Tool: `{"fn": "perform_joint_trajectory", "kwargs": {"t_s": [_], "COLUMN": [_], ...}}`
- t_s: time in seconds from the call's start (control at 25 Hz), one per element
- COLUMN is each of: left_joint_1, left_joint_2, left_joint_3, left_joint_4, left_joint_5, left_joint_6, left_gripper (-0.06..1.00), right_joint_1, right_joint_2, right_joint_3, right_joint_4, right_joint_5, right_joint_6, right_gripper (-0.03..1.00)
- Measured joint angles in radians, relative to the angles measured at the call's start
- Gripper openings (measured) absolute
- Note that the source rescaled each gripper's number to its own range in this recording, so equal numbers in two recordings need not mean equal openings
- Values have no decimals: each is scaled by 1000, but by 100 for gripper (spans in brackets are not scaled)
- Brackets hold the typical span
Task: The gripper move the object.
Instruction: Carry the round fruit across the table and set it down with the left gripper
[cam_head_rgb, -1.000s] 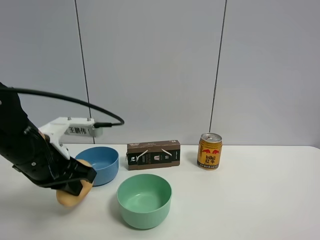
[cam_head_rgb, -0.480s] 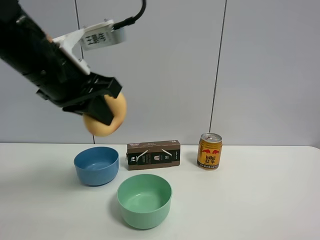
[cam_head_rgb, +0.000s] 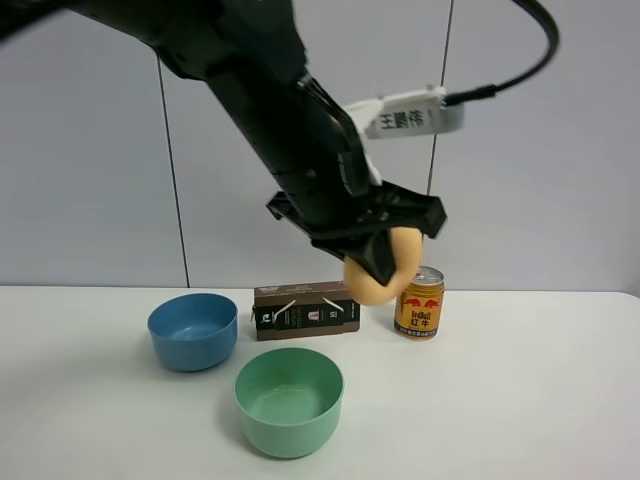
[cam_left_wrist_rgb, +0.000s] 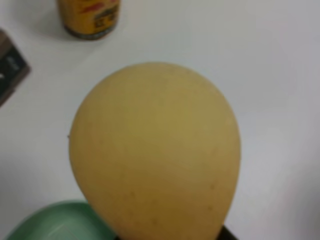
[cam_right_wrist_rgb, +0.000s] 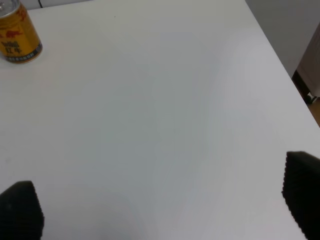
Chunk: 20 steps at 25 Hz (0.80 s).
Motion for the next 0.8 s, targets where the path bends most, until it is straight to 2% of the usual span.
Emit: {"fn": "perform_joint_trajectory", "kwargs": {"t_s": [0.24,0.68,0.8], "left_joint_1": [-39,-37,-37], "left_joint_2": [212,360,376], "left_joint_3": [-161,-175,-176], "left_joint_4": [0,23,23], "left_joint_5": [39,-96,-105], "left_joint_6": [3,17,33], "left_gripper": [0,0,0], "right_joint_1": [0,0,0], "right_joint_2": [0,0,0], "right_joint_3": [0,0,0], "right_joint_4": [0,0,0], "right_joint_5": [0,0,0], "right_joint_6": [0,0,0], "right_gripper": [100,100,100]}}
